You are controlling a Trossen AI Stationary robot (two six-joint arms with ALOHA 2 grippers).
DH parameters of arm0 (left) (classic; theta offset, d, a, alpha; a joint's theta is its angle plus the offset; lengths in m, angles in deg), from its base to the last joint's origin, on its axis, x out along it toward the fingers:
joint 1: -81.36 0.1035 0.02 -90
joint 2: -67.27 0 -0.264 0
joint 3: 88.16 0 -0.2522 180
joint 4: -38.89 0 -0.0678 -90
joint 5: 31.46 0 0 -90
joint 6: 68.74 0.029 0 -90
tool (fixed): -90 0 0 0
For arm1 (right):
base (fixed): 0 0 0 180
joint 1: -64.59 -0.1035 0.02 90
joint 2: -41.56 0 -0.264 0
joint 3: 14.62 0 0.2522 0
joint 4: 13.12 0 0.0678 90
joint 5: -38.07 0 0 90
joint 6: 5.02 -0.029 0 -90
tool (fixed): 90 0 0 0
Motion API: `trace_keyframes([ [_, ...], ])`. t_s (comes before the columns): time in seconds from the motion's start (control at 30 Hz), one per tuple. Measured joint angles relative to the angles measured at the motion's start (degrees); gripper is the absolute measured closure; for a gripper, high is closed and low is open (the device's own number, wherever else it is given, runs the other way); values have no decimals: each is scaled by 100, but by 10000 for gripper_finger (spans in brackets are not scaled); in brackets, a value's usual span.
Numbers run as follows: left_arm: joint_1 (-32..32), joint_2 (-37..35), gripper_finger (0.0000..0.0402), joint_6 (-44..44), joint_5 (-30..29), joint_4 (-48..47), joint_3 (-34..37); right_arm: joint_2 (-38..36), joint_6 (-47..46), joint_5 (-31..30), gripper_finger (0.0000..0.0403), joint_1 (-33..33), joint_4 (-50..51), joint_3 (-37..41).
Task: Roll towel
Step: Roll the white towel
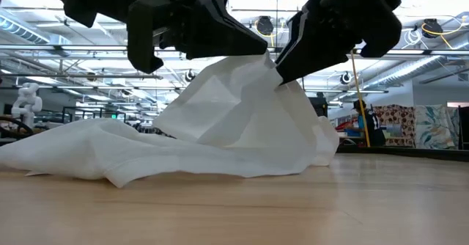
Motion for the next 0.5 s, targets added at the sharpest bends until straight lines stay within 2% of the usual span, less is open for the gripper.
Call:
trace_keyframes([
  [0.23,13,0,401,-564,-30,298,-1,0,-11,32,317,0,-4,0],
  [0.4,14,0,401,-1032,-595,226,0,2,-8,56,364,0,6,0],
  [0.5,12,0,401,-1290,-649,78,0,2,1,164,387,0,41,0],
])
